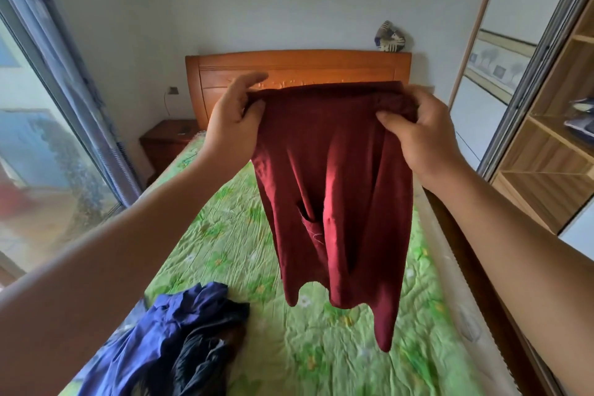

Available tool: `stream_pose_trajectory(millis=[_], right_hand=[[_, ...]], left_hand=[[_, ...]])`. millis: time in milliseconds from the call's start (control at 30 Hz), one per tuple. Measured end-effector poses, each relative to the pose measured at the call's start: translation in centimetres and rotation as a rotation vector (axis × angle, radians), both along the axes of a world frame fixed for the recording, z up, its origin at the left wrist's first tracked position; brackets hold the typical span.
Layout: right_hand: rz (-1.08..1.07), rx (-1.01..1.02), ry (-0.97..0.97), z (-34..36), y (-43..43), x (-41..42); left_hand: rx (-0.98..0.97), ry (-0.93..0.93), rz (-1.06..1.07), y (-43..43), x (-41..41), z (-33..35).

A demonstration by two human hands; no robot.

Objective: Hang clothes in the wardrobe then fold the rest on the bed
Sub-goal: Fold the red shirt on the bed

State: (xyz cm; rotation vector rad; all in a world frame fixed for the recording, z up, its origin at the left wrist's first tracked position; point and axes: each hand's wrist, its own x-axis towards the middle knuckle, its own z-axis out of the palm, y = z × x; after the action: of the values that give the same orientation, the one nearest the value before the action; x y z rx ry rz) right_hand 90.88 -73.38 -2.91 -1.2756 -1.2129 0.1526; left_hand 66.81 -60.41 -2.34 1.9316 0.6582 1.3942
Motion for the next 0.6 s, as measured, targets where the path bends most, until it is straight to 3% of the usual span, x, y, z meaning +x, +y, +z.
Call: stream_pose_trajectory(millis=[400, 600], right_hand=[[0.19, 0.181, 0.249, 0.3, -7.6, -6.1], [0.142, 0.089, 0.311, -2.4, -6.7, -5.7]], left_hand=[[0.084, -0.055, -0.097, -6.9, -5.1, 1.0], [0.011, -0.001, -0.112, -5.9, -4.9, -1.4]])
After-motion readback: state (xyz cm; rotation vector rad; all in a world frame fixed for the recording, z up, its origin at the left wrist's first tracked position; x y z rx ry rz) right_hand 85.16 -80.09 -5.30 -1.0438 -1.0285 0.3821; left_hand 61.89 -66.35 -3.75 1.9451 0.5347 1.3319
